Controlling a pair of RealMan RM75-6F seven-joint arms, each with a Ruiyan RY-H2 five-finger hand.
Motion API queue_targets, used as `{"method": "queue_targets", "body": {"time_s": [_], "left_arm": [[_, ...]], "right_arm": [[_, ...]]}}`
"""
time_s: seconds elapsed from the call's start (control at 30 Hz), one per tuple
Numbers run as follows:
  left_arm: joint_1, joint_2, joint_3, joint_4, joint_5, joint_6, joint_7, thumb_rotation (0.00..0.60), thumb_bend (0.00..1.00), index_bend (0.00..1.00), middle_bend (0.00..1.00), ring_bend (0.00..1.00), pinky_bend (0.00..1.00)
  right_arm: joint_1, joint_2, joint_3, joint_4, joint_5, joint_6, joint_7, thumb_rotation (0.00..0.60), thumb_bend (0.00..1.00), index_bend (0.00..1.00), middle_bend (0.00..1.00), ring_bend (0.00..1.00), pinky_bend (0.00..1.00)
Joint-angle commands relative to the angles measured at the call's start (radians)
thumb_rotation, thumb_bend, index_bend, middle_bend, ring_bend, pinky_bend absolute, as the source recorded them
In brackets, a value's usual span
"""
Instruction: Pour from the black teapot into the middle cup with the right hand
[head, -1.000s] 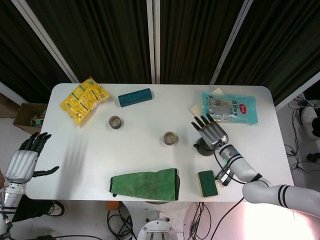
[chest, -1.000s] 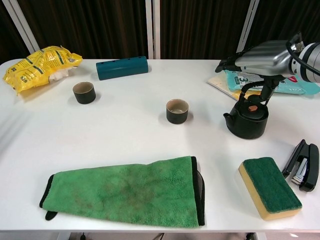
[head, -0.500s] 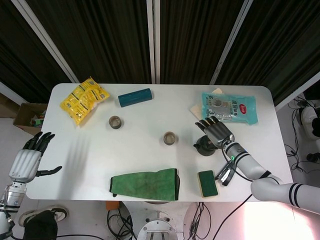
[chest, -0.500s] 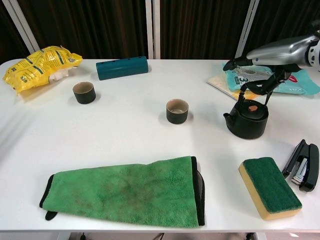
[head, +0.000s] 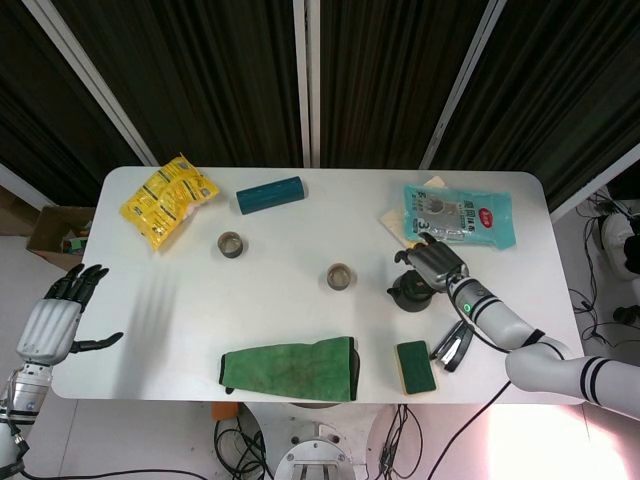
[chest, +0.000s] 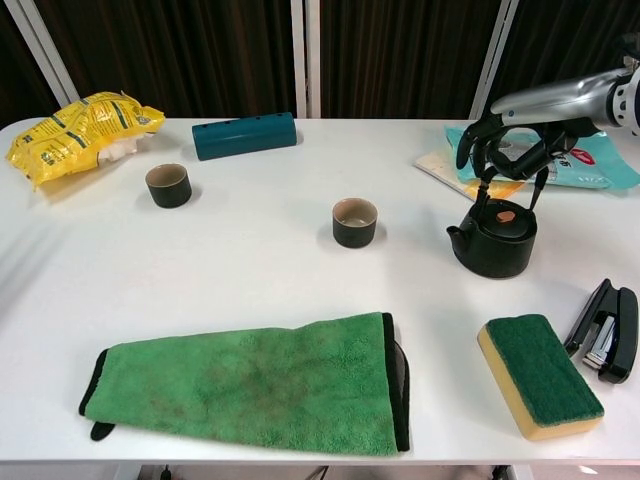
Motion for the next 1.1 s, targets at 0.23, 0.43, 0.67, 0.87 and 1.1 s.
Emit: {"method": "queue_targets", "body": {"time_s": [0.23,0.43,0.67,0.87,1.1], "left_arm": [[-0.001,-0.003,0.0,0.003,0.002,0.0,-0.001,0.443,0.07,0.11,0.09,0.03,0.18],[-0.001,-0.002,-0.002,-0.001,0.001,0.002,0.005,0.442,0.07,0.11,0.09,0.03,0.18],[-0.001,-0.004,-0.001,-0.002,0.0,0.0,0.008,0.439,0.06,0.11,0.09,0.03,0.18],[-0.002,-0.003,-0.002,-0.004,-0.001,0.001,0.008,0.44,0.06,0.11,0.09,0.03,0.18],[-0.003,-0.004,-0.001,0.0,-0.002,-0.003,0.006,0.44,0.06,0.11,0.09,0.03,0.18]], "right_arm": [[0.006,0.011,-0.018,0.005,-0.02,-0.017,0.049,0.385,0.78,0.34,0.39,0.26,0.0],[0.012,0.018,-0.035,0.004,-0.028,-0.015,0.055,0.384,0.78,0.39,0.43,0.3,0.0],[0.02,0.018,-0.05,0.003,-0.023,-0.014,0.061,0.385,0.78,0.4,0.44,0.31,0.0],[0.027,0.026,-0.059,0.001,-0.019,-0.024,0.073,0.374,0.77,0.43,0.46,0.33,0.0],[0.035,0.035,-0.067,-0.008,-0.02,-0.035,0.089,0.357,0.74,0.43,0.47,0.34,0.0]]}}
